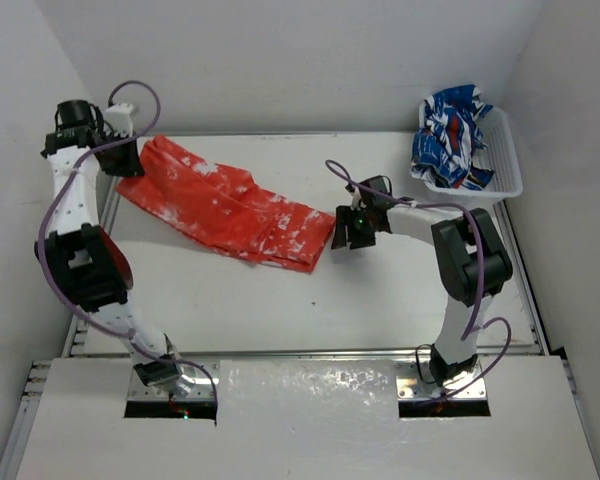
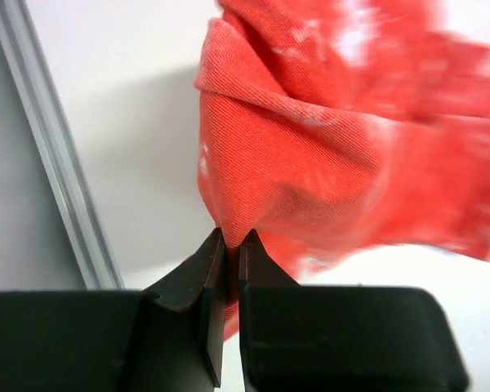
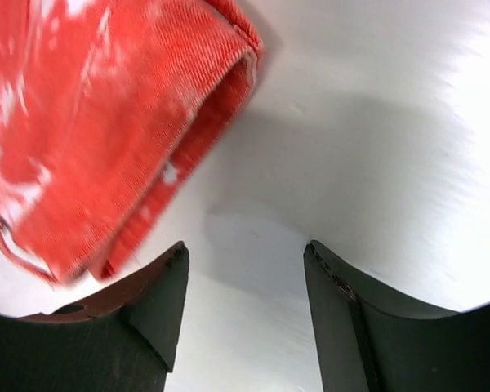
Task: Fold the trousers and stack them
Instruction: Fold the trousers
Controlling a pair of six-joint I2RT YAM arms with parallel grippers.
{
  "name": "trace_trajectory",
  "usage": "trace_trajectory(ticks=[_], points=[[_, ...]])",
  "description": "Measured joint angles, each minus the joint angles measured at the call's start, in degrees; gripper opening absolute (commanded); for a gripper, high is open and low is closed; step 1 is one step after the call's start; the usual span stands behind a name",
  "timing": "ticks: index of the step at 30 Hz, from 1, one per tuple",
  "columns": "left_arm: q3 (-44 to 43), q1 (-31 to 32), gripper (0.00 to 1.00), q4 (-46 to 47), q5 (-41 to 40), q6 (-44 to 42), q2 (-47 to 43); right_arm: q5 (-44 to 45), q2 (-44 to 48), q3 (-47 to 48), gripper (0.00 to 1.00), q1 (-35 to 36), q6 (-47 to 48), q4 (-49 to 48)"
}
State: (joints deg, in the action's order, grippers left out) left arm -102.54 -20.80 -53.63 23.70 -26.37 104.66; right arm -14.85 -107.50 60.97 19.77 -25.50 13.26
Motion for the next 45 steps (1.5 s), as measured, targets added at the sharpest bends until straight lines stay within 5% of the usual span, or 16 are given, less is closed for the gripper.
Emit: trace_trajectory(ticks=[9,19,32,40,45], points=[[2.47,27.98,0.0,-0.35,1.9,-0.24,-7.3,-3.26,-4.83,7.56,0.57,3.43,-0.17,1.31],[-0.37,42.82,0.0,-2.4,1.05,2.69,4.98,-5.38,-7.76,9.07,0.56,3.82,-4.44,-1.16],[-0.44,50.07,0.41,1.27,2.75,5.29,11.82,-7.61,-3.89,3.39,0.58,-2.97,-7.06,-3.8],[-8.37,56.0,0.51,-5.99,14.62,-1.44,11.91,-2.6,6.45,1.36,0.58,-11.76,-4.52,-0.42],[-16.57,50.97,0.49,-6.1,21.44,-0.7,9.09,-1.97,11.93,1.64,0.58,-9.18,-5.25,-1.18]])
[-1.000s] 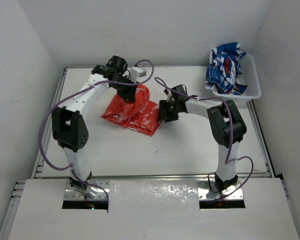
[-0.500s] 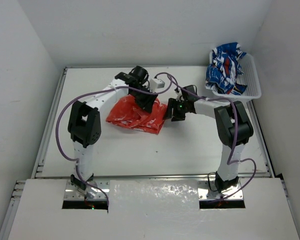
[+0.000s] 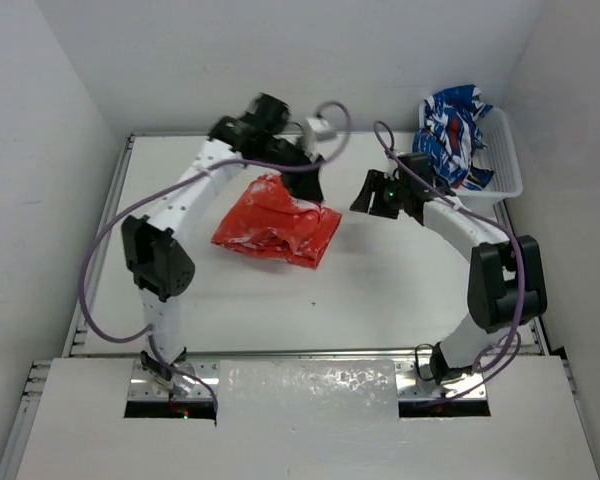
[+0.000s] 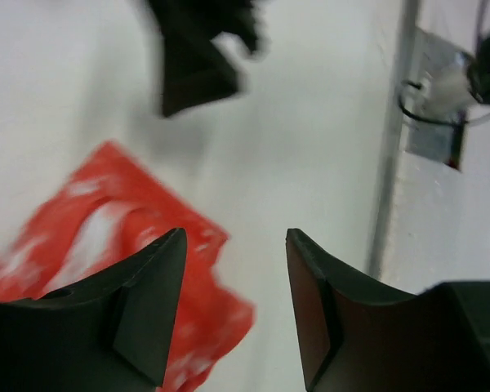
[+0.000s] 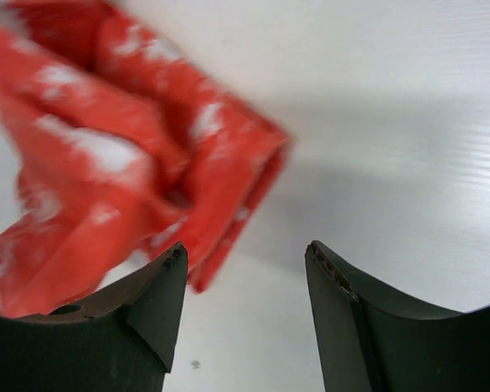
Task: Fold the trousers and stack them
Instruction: Fold the trousers
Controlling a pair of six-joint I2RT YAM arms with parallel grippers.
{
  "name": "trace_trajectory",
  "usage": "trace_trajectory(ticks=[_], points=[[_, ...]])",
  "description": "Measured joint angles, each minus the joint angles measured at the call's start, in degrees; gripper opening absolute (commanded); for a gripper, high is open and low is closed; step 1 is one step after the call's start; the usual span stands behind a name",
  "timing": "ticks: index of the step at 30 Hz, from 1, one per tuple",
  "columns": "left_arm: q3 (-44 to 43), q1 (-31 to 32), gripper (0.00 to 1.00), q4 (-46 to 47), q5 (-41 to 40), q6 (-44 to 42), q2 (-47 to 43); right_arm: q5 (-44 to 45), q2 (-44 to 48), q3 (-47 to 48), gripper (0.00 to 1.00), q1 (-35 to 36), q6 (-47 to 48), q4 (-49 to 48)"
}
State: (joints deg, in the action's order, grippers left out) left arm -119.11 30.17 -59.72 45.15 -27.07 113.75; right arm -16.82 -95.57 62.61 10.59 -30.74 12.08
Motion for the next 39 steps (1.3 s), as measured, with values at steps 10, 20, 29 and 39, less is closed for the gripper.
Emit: trace_trajectory(ticks=[10,20,29,39], points=[[6.88,-26.51,0.66,13.66,-12.46,3.1,-1.05,-0.31,2.95,-2.93,0.81,20.76,-15.02,-7.61],[9.05,-21.75,0.81,18.99,-6.01,-3.04,7.41,1.81,-5.49,-2.49,0.66,22.93,-28.68,-12.96],[12.55,-21.46,0.0,23.61,-5.62,-3.89,9.97,0.37,-7.56,-6.23,0.0,22.12,-33.7,-16.41],[12.55,-21.22,0.0,27.36,-15.43,5.22,15.89,-9.62,-8.02,-6.01,0.02,12.96,-10.05,-6.99]])
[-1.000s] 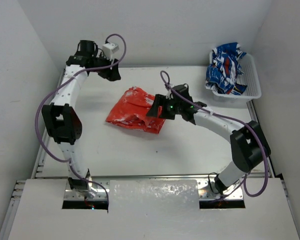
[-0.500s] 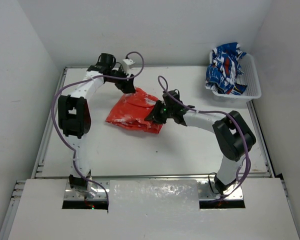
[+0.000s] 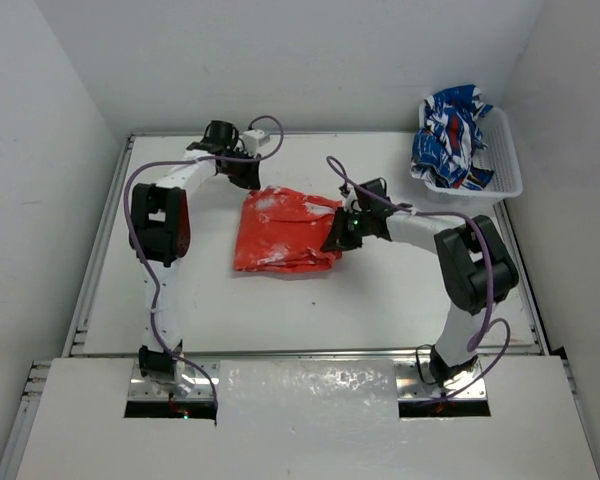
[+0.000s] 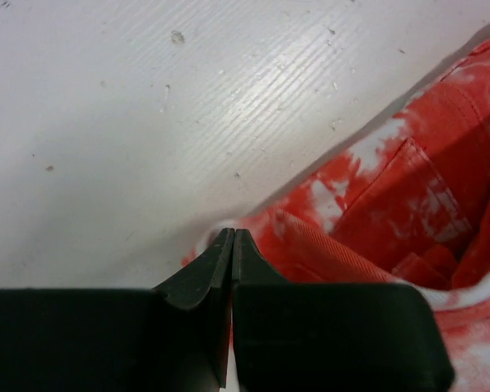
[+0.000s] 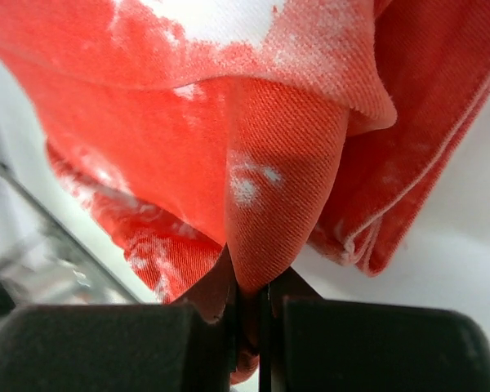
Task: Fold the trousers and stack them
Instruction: Fold the trousers
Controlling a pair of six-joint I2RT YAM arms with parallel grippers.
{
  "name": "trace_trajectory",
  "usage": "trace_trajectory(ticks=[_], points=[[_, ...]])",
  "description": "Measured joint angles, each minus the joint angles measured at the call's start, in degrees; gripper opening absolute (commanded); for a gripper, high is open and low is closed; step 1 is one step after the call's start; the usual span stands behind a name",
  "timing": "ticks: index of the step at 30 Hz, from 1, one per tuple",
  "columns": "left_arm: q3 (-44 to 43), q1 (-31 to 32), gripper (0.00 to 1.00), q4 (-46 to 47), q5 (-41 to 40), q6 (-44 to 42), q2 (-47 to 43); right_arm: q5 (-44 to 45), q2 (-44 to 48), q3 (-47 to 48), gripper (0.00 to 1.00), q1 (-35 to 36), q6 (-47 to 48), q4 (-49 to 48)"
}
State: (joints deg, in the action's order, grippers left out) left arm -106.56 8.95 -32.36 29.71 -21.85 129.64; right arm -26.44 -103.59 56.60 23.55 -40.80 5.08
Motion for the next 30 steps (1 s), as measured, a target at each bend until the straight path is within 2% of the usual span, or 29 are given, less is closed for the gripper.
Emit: trace_trajectory(ticks=[2,3,4,7,8,11,14,16,20,23,24,25,27,28,30], points=[[0.0,-0.04,0.0,0.37,-1.09,2.01,0.17,-1.2,-1.62,2.67,0.09,-1.6,6.95,3.61],[-0.07,-0.09,0.05,0.72,-0.98,2.84,0.17,-1.68,-2.73,4.22,0.12,-2.38,10.27,5.07],[-0.31,-0.26,0.23,1.05,-0.57,2.99,0.15,-2.25,-3.76,5.64,0.15,-3.02,13.07,6.47],[-0.66,-0.44,0.48,1.29,1.99,1.66,-0.37,-3.54,-6.75,10.23,0.28,-4.5,19.89,10.62],[-0.66,-0.44,0.57,1.11,3.32,0.24,-0.85,-3.76,-7.63,11.78,0.38,-5.01,21.86,12.04],[-0.68,-0.44,0.6,-0.09,7.5,-3.85,-3.58,-4.0,-8.37,13.84,0.54,-6.27,25.53,14.45],[-1.25,-0.42,0.58,-1.66,10.95,-7.3,-6.47,-3.69,-7.39,13.2,0.55,-8.24,26.58,15.54],[-1.31,-0.28,0.57,-3.08,12.11,-9.03,-8.0,-2.38,-5.6,11.87,0.54,-9.49,26.73,16.2],[4.33,-0.28,0.54,-2.49,10.32,-9.09,-13.35,3.23,1.09,10.62,0.44,-10.47,26.49,18.6],[7.43,-0.31,0.44,-3.58,6.99,-7.08,-17.97,7.61,7.41,11.52,0.33,-9.62,25.66,17.66],[7.43,-0.31,0.36,-3.85,6.1,-6.12,-19.19,8.85,9.03,12.66,0.3,-9.11,25.35,17.25],[7.43,-0.31,0.32,-4.07,5.46,-5.33,-20.28,9.68,9.99,14.01,0.22,-8.55,24.85,16.74],[7.8,-0.31,0.25,-4.74,4.98,-4.11,-22.49,10.34,10.97,17.03,0.14,-7.17,23.47,13.16],[8.87,-0.31,0.25,-4.85,5.01,-3.45,-23.67,10.1,10.91,18.16,0.07,-6.38,22.47,10.99],[13.11,-0.31,0.25,-5.16,5.31,-2.49,-26.12,9.18,9.94,19.23,0.01,-4.74,19.65,6.71]])
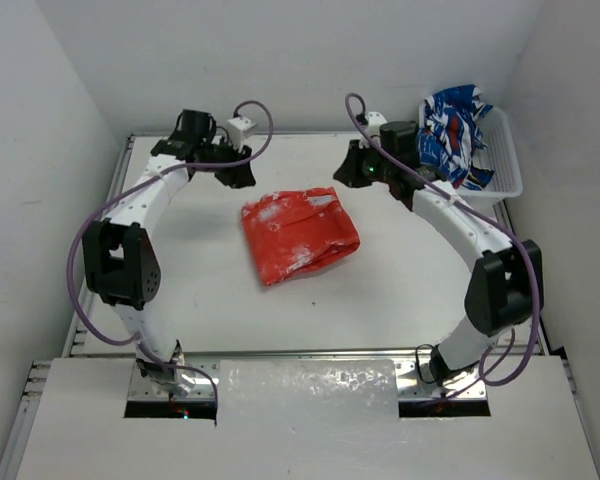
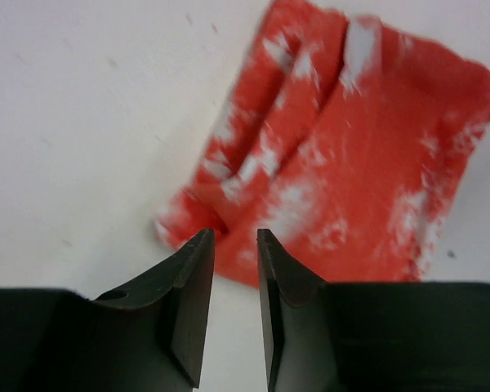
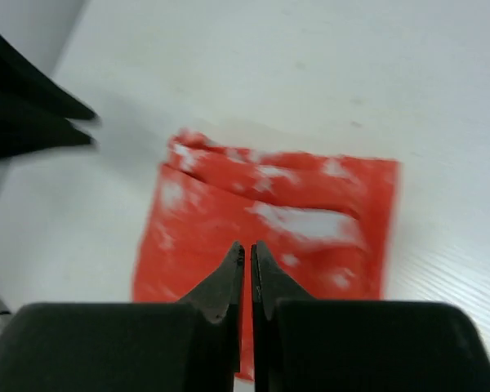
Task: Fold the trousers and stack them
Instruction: Fold the trousers
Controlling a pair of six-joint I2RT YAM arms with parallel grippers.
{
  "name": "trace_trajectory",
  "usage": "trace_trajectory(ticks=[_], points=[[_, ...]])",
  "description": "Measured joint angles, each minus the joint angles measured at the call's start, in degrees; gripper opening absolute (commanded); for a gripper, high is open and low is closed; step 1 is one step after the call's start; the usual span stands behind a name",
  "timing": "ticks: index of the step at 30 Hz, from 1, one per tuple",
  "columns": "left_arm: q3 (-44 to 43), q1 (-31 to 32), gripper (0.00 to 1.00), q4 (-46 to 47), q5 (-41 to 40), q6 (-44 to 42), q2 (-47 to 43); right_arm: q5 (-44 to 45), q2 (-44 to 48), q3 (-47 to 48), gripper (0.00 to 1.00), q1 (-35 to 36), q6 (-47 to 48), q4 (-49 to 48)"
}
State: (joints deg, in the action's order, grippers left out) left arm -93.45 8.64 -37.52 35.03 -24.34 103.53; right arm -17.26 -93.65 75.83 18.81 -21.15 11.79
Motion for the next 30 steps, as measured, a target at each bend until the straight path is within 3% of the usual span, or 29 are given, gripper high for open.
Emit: trace_trajectory(ticks=[6,12,21,26,27,30], points=[[14.03,0.66,0.25,0.57,0.37,5.11,-0.39,-6.34,-13.7,-1.6,0.0,4.94,-15.78,-22.14],[15.63,1.14,0.24,7.08,-5.51,10.86,5.9,-0.66,-25.49,-8.46,0.0,4.33,-27.39,-36.37],[7.02,1.27,0.21,9.99,-13.84,13.92,17.07,16.15,-25.77,-12.39,0.0,2.29,-27.58,-40.06],[4.11,1.42,0.22,12.44,-16.72,13.88,18.84,19.37,-26.05,-10.99,0.0,2.05,-24.55,-37.29],[3.76,1.42,0.22,12.41,-17.03,13.88,18.95,19.65,-26.08,-10.14,0.03,1.99,-23.43,-35.8],[3.13,1.42,0.23,12.5,-17.75,13.84,19.06,19.85,-24.7,-8.0,0.25,1.68,-17.84,-30.71]])
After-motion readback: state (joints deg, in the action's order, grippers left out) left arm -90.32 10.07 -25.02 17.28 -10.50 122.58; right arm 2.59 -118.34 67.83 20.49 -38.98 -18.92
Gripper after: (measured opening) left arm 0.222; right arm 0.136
